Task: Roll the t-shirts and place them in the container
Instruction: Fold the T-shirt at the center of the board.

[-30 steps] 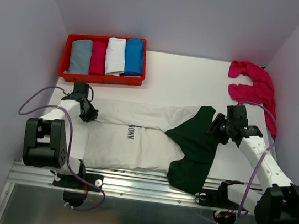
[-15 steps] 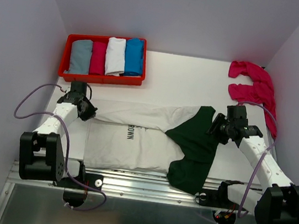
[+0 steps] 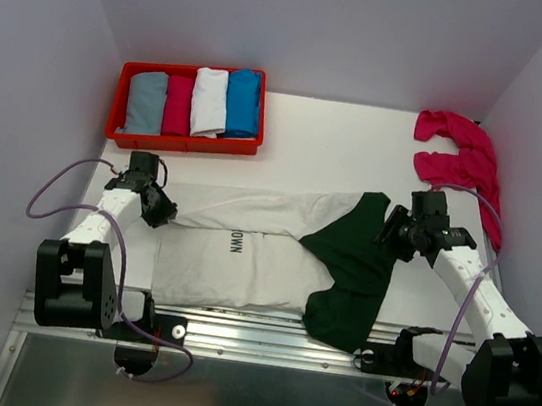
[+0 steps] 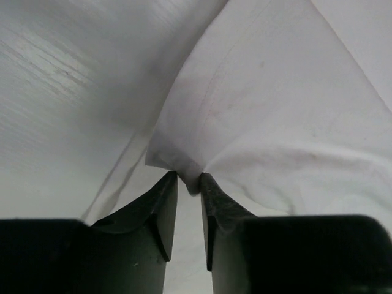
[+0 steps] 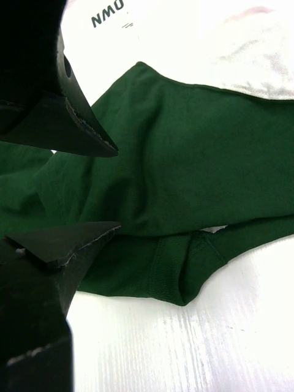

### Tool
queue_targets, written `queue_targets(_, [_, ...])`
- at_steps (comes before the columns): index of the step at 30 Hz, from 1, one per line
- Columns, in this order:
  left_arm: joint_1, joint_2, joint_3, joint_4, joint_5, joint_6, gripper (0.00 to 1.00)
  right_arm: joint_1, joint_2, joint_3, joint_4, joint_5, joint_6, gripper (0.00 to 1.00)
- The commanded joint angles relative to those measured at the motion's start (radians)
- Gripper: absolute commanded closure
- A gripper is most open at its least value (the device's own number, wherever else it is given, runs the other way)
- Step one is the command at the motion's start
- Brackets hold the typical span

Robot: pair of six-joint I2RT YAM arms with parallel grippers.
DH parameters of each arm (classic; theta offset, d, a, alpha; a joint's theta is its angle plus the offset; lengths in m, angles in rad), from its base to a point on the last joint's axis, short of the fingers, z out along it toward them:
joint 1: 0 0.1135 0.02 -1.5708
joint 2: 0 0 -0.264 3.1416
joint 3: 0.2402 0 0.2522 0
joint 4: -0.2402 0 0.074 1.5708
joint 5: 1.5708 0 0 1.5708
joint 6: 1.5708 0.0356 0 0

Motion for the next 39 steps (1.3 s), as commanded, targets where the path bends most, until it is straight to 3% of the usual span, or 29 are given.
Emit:
queue_targets(1, [-0.002, 0.008, 0.040, -0.047, -0.025, 0.012, 0.61, -0.006, -0.021, -0.002, 0.035, 0.011, -0.001, 0.48])
queue_targets(3, [-0.002, -0.037, 0.063, -0.048, -0.039, 0.010, 0.46, -0.006, -0.018, -0.002, 0.043, 0.002, -0.004, 0.48])
queue_targets(6, [-0.013, -0.081, 0.077, -0.022, -0.016, 0.021, 0.40, -0.006, 0.008, 0.011, 0.083, -0.036, -0.002, 0.48])
queue_targets(13, [-0.117, -0.009, 0.109, 0.067, 0.056, -0.009, 0.51, -0.006, 0.181, 0.100, 0.240, -0.098, 0.007, 0.51])
queue_targets(19, [-0.119, 0.090, 0.091, 0.197, 0.102, -0.006, 0.53, -0.006, 0.434, 0.246, 0.310, -0.050, -0.001, 0.52])
queue_targets(26, [-0.113, 0.268, 0.141, 0.182, 0.077, 0.026, 0.53, -0.006, 0.668, 0.373, 0.308, 0.048, -0.020, 0.52])
queue_targets(39, [-0.077, 0.502, 0.295, 0.168, 0.067, 0.021, 0.54, -0.025, 0.939, 0.639, 0.293, 0.221, -0.083, 0.54])
